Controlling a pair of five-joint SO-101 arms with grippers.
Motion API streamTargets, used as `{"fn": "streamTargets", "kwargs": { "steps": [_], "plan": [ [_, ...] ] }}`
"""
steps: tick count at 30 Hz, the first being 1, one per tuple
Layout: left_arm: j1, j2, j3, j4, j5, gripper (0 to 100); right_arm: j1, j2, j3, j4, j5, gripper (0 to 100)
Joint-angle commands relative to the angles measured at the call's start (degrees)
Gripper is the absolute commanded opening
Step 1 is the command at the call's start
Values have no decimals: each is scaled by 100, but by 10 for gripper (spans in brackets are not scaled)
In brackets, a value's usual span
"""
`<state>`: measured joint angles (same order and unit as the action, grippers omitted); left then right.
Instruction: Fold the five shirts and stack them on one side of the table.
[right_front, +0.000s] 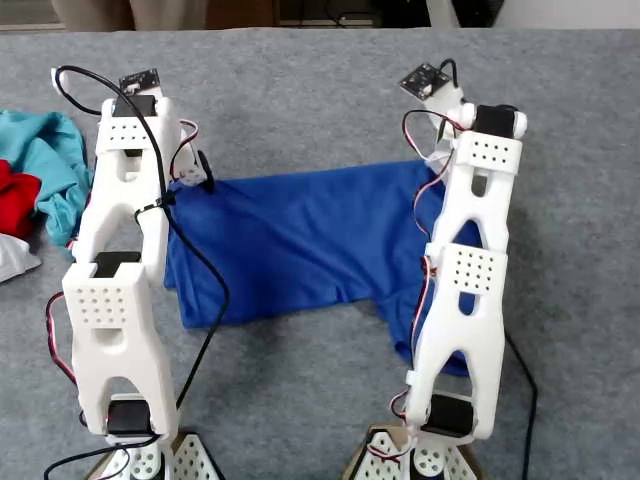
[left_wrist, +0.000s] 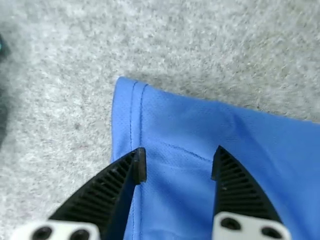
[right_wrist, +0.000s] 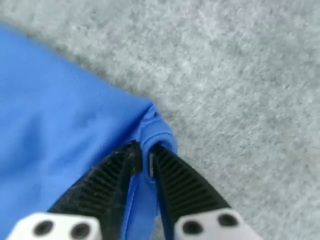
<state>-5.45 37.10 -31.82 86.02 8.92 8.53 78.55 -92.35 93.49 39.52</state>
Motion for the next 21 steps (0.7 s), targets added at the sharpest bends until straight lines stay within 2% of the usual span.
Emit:
{"fn": "streamTargets", "kwargs": {
  "steps": [1, 7, 17, 21],
  "plan": [
    [-44, -40, -211, 53, -44, 228, -92, -541, -295, -202, -70, 6],
    [-18, -40, -211, 70, -44, 228, -92, -708, -295, -492, -369, 6],
    [-44, -40, -220, 255, -70, 228, -84, -743, -295, -1943, -1029, 6],
    [-26, -40, -211, 255, -255, 228, -92, -716, -242, -2303, -1081, 6]
  ]
}}
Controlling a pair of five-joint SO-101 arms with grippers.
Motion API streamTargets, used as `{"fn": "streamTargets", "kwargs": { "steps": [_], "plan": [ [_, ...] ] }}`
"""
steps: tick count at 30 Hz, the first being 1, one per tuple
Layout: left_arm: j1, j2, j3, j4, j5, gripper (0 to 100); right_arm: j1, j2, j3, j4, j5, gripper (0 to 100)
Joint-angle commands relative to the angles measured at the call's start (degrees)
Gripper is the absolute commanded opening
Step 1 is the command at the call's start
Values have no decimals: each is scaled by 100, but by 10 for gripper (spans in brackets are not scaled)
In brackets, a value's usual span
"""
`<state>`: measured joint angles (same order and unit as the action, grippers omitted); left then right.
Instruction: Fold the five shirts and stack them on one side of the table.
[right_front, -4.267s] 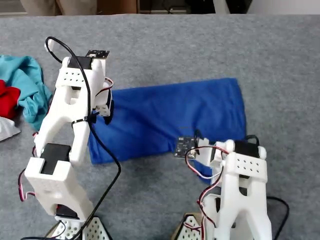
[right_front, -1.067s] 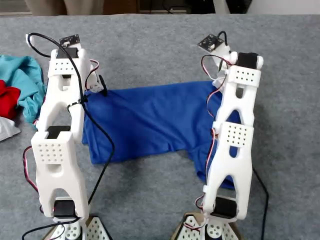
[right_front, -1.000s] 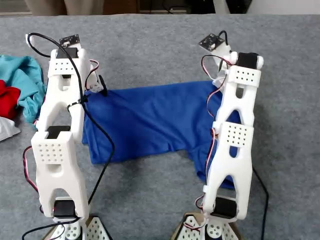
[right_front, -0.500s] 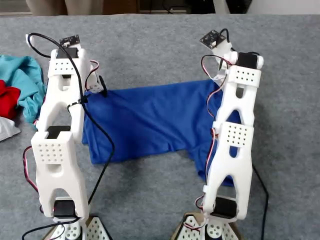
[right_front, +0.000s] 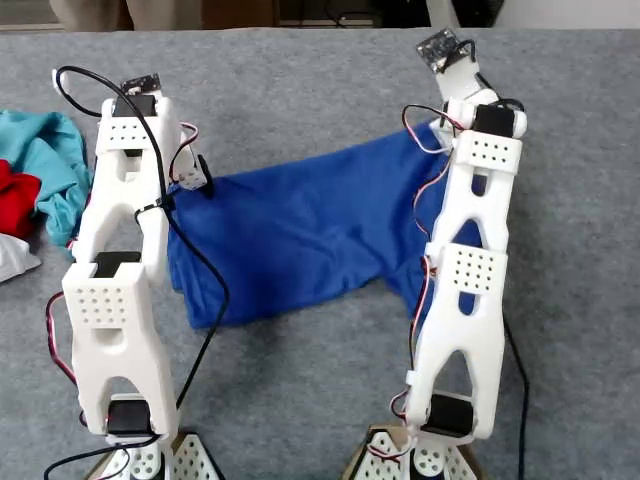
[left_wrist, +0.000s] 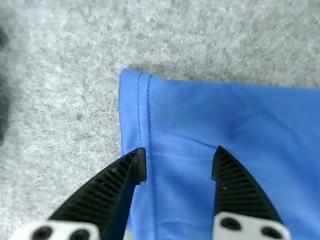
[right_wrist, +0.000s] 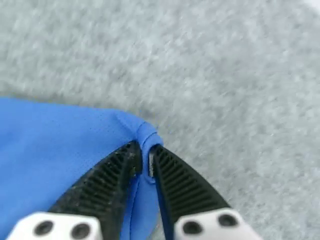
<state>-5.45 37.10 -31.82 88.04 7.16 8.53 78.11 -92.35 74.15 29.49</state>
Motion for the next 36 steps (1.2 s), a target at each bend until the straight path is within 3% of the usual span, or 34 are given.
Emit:
{"fn": "streamTargets", "kwargs": {
  "steps": [1, 8, 14, 17, 20, 23, 26, 36],
  "plan": [
    [-26, -40, -211, 53, -79, 228, -101, -655, -215, -466, -79, 6],
    [-53, -40, -255, 9, -62, 228, -119, -171, -224, -967, -44, 17],
    [-88, -40, -290, -105, -26, 229, -75, -154, -321, -264, 18, 210],
    [-9, -57, -299, -62, -53, 228, -84, -207, -338, -62, 308, 261],
    [202, -92, -308, 299, -273, 228, -31, -444, -338, 141, 281, 250],
    [413, -48, -413, 844, -1231, 205, 127, -884, -338, 352, -18, 226],
    [387, -48, -448, 870, -1248, 162, 259, -1385, -338, 501, -193, 198],
    [44, -31, -211, 879, -1240, 157, 743, -2404, -312, 826, -290, 134]
  ]
}}
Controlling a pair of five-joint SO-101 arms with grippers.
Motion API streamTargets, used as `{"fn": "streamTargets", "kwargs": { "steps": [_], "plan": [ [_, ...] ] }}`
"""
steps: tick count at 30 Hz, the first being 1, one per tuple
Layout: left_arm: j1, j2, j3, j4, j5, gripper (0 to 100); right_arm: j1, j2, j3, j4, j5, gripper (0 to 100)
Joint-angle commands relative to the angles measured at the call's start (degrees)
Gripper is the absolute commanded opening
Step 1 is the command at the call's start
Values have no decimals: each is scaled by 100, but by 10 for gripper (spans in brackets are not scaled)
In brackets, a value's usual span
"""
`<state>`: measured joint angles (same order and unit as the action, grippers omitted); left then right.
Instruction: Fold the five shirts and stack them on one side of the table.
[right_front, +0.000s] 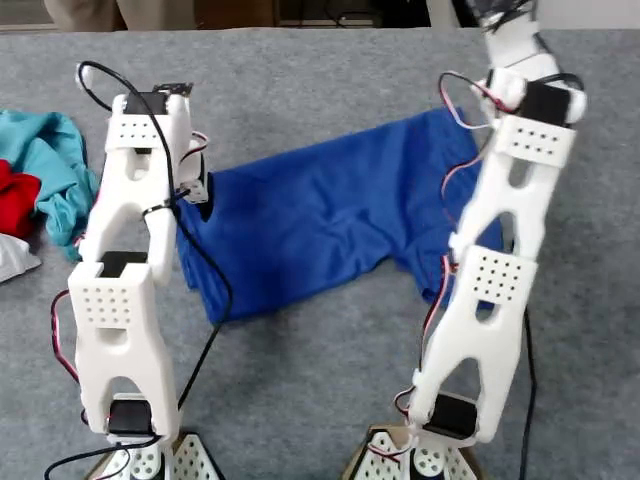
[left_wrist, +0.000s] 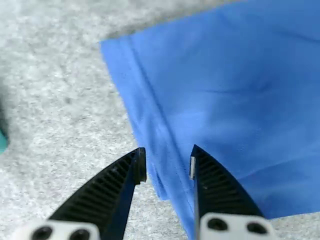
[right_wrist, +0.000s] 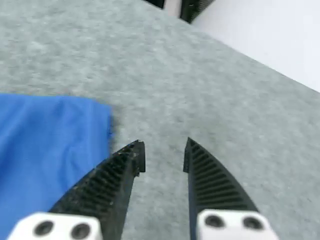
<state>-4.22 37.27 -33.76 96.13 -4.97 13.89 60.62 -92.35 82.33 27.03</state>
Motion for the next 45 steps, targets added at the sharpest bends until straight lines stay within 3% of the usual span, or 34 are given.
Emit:
{"fn": "streamTargets", "kwargs": {
  "steps": [1, 6, 16, 24, 30, 39, 45],
  "plan": [
    [-53, -48, 44, 53, -26, 157, 259, -699, -312, 9, -44, 134],
    [141, 31, 141, 9, 44, 157, 330, -752, -312, -9, -35, 134],
    [141, 787, 79, -712, 879, 157, 338, -725, -312, -26, -35, 134],
    [141, 822, -703, -334, 958, 156, 330, -716, -312, -26, -26, 134],
    [158, 848, -1064, -202, 914, 16, 330, -716, -303, -26, -26, 134],
    [149, 848, -1073, -202, 905, 47, 330, -716, -303, -26, -26, 134],
    [149, 848, -1011, -193, 949, 178, 321, -716, -303, -26, -26, 134]
  ]
}}
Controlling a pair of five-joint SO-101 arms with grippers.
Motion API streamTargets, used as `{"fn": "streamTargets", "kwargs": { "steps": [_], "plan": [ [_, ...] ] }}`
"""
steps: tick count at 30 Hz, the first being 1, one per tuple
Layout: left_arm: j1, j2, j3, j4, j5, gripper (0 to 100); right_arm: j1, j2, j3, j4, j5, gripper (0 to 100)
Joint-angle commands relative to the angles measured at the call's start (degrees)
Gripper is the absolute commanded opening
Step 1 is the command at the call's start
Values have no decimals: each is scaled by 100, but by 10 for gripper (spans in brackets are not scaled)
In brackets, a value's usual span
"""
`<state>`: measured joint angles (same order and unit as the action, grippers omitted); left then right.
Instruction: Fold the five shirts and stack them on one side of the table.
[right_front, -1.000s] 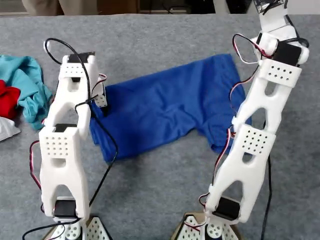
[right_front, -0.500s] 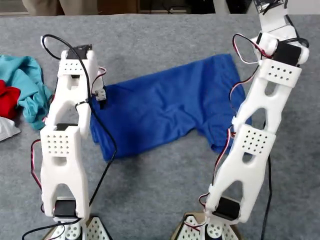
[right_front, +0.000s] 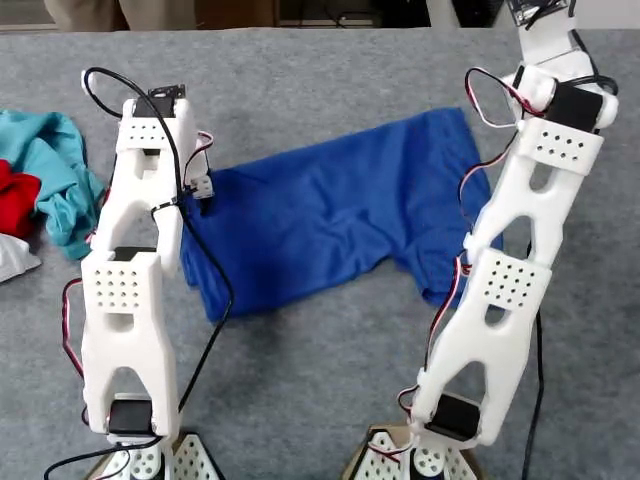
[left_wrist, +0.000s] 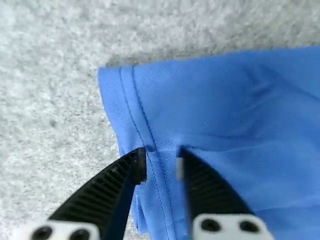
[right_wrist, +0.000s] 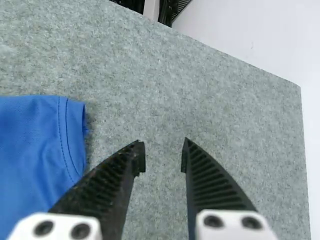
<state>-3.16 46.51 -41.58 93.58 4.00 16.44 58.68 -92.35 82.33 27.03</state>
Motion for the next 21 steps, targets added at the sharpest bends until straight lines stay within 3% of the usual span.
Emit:
{"fn": "streamTargets", "kwargs": {
  "steps": [1, 9, 21],
  "plan": [
    [44, -75, -237, 53, 53, 174, 66, -523, -303, -26, -26, 134],
    [35, 66, -62, -246, 0, 98, 66, -523, -303, -18, -26, 134],
    [-211, 347, -70, -220, 9, 97, 57, -338, -303, -132, -18, 134]
  ]
}}
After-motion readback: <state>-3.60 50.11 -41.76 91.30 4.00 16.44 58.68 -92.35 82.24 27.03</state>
